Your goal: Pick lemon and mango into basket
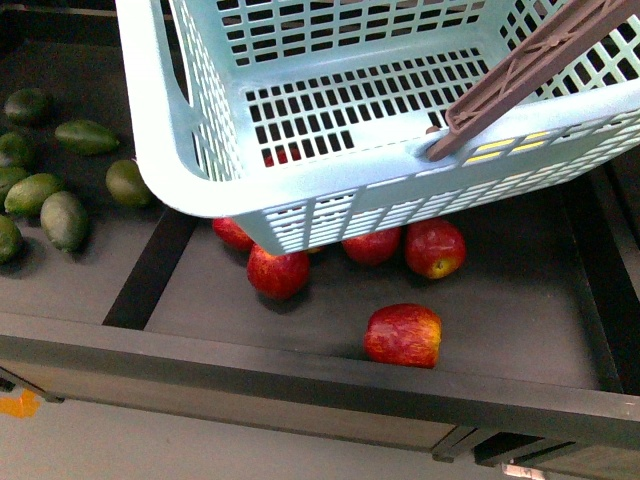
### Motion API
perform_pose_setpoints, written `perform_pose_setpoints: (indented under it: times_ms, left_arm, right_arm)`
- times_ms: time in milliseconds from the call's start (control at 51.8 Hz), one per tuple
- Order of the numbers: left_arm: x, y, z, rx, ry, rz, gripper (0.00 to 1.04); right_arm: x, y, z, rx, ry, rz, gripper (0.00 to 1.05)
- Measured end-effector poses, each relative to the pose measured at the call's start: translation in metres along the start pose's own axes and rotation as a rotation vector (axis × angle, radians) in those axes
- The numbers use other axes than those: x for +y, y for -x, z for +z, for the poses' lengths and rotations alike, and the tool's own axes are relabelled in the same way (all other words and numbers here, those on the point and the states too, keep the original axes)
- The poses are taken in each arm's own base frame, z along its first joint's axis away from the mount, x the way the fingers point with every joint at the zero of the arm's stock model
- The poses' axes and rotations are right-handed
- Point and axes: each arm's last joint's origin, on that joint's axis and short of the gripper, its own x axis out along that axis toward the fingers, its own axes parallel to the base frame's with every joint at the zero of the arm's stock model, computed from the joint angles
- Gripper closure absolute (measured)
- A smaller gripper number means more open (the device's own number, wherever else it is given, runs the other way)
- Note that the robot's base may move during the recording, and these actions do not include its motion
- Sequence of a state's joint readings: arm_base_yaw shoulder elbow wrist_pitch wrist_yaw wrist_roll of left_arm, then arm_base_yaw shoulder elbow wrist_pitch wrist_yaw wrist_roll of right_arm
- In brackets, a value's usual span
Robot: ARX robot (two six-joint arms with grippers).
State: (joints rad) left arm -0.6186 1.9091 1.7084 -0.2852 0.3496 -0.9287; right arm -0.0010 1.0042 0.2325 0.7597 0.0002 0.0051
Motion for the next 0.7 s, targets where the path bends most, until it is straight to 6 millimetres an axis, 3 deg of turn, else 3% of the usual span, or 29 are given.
perform_pose_setpoints:
  times_ms: [386,696]
  left_arm:
    - [0.000,0.000,0.000,-0.001,-0.001,0.001,0.77]
    - [0.000,0.000,0.000,-0.001,-0.001,0.001,0.77]
  right_arm:
    - [0.000,0.033,-0.017,-0.001,0.002,0.000,1.01]
    - [0.000,0.035,-0.017,-0.010,0.002,0.000,0.43]
